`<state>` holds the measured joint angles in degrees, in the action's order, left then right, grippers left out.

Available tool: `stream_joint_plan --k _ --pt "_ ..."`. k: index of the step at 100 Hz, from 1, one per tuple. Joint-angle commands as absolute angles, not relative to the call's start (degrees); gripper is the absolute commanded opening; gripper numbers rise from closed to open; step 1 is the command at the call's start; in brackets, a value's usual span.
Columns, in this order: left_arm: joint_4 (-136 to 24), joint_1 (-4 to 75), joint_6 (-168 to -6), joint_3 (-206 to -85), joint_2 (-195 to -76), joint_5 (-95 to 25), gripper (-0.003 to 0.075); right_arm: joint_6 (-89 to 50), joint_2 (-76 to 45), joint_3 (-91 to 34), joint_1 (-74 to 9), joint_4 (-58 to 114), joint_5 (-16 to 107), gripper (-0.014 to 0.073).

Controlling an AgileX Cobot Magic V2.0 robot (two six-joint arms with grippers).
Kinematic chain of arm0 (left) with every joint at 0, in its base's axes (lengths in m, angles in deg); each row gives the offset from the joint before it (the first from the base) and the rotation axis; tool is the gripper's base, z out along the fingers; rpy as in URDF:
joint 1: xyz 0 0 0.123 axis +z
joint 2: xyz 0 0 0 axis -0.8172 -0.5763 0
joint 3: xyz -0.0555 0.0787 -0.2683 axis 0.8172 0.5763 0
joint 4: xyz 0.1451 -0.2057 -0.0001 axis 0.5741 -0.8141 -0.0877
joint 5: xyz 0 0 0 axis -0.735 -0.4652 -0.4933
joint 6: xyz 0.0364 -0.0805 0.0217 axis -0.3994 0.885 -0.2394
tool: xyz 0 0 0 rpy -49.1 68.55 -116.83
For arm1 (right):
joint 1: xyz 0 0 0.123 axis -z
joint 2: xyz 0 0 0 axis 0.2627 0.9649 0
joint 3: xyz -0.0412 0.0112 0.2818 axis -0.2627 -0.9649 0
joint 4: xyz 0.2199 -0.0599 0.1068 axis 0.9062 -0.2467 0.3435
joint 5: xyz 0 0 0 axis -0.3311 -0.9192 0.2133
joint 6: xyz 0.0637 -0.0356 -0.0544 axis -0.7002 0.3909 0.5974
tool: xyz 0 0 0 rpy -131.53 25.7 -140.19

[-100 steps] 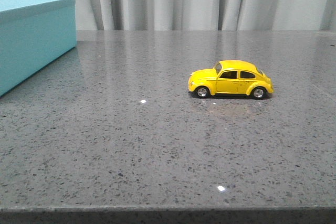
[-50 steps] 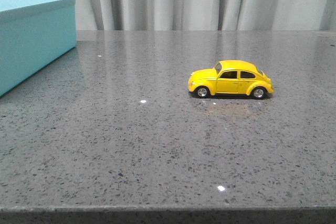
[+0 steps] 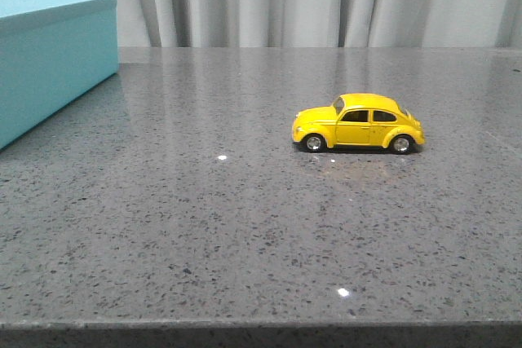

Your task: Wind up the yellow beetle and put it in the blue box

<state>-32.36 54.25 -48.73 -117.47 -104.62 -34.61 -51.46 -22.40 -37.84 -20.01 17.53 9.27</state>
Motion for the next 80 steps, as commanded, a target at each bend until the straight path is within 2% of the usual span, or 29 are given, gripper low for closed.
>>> stream_joint_plan --k 1,15,35,54,80 --pt "-32.92 53.77 -48.19 -119.58 -105.34 -30.35 0.0409 -50.92 -19.41 -32.74 -21.61 17.92 9.8 0.031" --pt "-32.92 53.77 -48.19 -119.58 -105.34 -30.24 0.0409 -50.97 -14.61 -27.21 -25.69 17.98 7.66 0.0393" --pt "-32.97 53.77 -48.19 -119.58 -105.34 -30.24 0.0409 -53.5 -5.68 -19.3 -31.19 18.02 0.95 0.04" --pt "-32.97 53.77 -48.19 -119.58 -105.34 -30.24 0.0409 -57.42 2.77 -12.5 -35.04 17.14 -4.01 0.0459" --pt "-32.97 53.77 -48.19 -119.58 -105.34 -30.13 0.0408 -64.92 11.16 -4.8 -40.39 15.77 -7.83 0.0457"
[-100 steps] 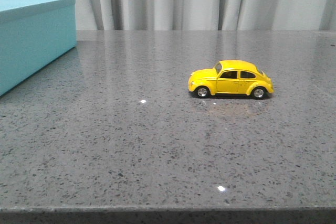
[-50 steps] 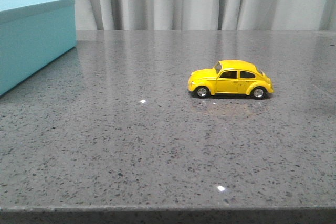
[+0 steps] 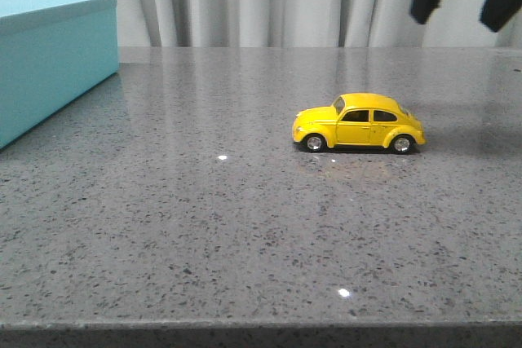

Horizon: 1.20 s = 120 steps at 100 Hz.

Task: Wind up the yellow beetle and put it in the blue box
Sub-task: 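Lower the right gripper over the yellow toy Beetle and grasp it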

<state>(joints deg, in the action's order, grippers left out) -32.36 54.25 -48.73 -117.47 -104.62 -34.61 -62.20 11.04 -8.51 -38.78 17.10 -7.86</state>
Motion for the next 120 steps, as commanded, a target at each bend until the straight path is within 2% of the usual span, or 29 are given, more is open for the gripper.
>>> stream_joint_plan --k 1,22,43,120 --pt "-32.97 53.77 -48.19 -119.58 -105.34 -30.03 0.0409 -65.57 11.5 -4.67 -40.74 15.46 -7.89 0.0457" --pt "-32.97 53.77 -48.19 -119.58 -105.34 -30.04 0.0409 -74.18 16.18 -1.86 -45.2 11.09 -7.66 0.0456" --pt "-32.97 53.77 -48.19 -119.58 -105.34 -30.04 0.0408 -76.08 19.75 -1.07 -47.95 10.68 -7.51 0.0456" --pt "-32.97 51.44 -48.19 -119.58 -105.34 -30.04 0.0408 -83.24 24.88 -1.07 -48.01 8.51 -8.54 0.0456"
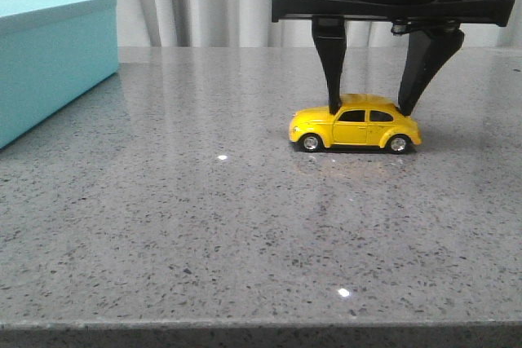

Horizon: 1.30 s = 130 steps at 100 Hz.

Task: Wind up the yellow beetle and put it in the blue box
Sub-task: 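Lower the right gripper over the yellow toy Beetle and grasp it, then slide the yellow Beetle along the table toward the blue box, release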

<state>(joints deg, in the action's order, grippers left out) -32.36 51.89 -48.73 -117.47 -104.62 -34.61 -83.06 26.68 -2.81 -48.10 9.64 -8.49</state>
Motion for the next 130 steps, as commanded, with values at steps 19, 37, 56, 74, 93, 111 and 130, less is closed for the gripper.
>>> stream_joint_plan --k 19,37,56,74,93,111,130 --pt "-32.97 51.44 -48.19 -119.58 -105.34 -30.04 0.0409 -83.24 24.98 -1.07 -48.01 8.51 -7.75 0.0456" --pt "-32.97 51.44 -48.19 -119.58 -105.34 -30.04 0.0409 -83.24 24.98 -1.27 -47.9 8.23 -7.1 0.0456" --pt "-32.97 51.44 -48.19 -119.58 -105.34 -30.04 0.0408 -83.05 24.98 -1.54 -46.57 7.88 -8.26 0.0456" --pt "-32.97 51.44 -48.19 -119.58 -105.34 -30.04 0.0408 -81.25 24.98 -1.54 -44.14 7.75 -9.51 0.0456" --pt "-32.97 51.44 -48.19 -119.58 -105.34 -30.02 0.0408 -78.56 24.82 -1.54 -41.3 6.91 -11.02 0.0456" --pt "-32.97 51.44 -48.19 -119.58 -105.34 -30.02 0.0408 -77.55 24.03 -3.47 -39.27 5.2 -11.27 0.0456" --pt "-32.97 51.44 -48.19 -119.58 -105.34 -30.02 0.0408 -77.55 22.58 -9.11 -37.01 3.73 -9.64 0.0456"
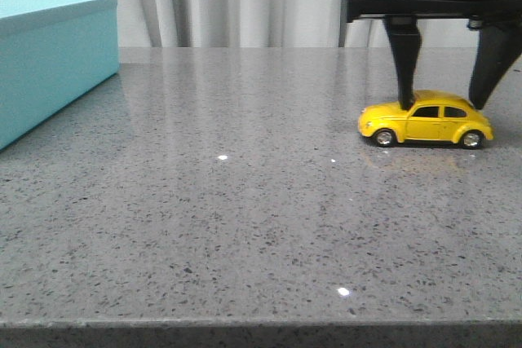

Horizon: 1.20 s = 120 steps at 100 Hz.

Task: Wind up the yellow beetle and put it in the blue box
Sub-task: 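Slide the yellow Beetle along the table toward the blue box, release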

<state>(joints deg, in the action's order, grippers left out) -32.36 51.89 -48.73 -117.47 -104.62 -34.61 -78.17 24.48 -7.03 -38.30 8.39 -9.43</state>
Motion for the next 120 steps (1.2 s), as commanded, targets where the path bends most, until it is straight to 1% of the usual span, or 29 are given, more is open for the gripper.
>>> stream_joint_plan --k 1,22,38,52,79,97,120 --pt "-32.97 51.44 -48.19 -119.58 -105.34 -30.02 0.0408 -77.55 22.39 -9.3 -36.86 3.42 -9.64 0.0456" --pt "-32.97 51.44 -48.19 -119.58 -105.34 -29.82 0.0408 -77.5 19.06 -10.81 -33.57 -0.77 -9.18 0.0456" --pt "-32.97 51.44 -48.19 -119.58 -105.34 -29.58 0.0408 -73.88 18.13 -10.81 -30.63 -0.71 -9.06 0.0456" --pt "-32.97 51.44 -48.19 -119.58 -105.34 -29.58 0.0408 -72.62 17.01 -10.68 -30.29 -0.51 -7.14 0.0456" --pt "-32.97 51.44 -48.19 -119.58 -105.34 -29.58 0.0409 -69.59 3.94 -4.55 -33.15 3.04 -7.27 0.0456" --pt "-32.97 51.44 -48.19 -119.58 -105.34 -29.58 0.0409 -69.54 -3.31 -4.81 -33.57 3.16 -9.02 0.0456" --pt "-32.97 51.44 -48.19 -119.38 -105.34 -29.58 0.0409 -67.66 -9.5 -5.23 -33.57 3.46 -8.8 0.0456"
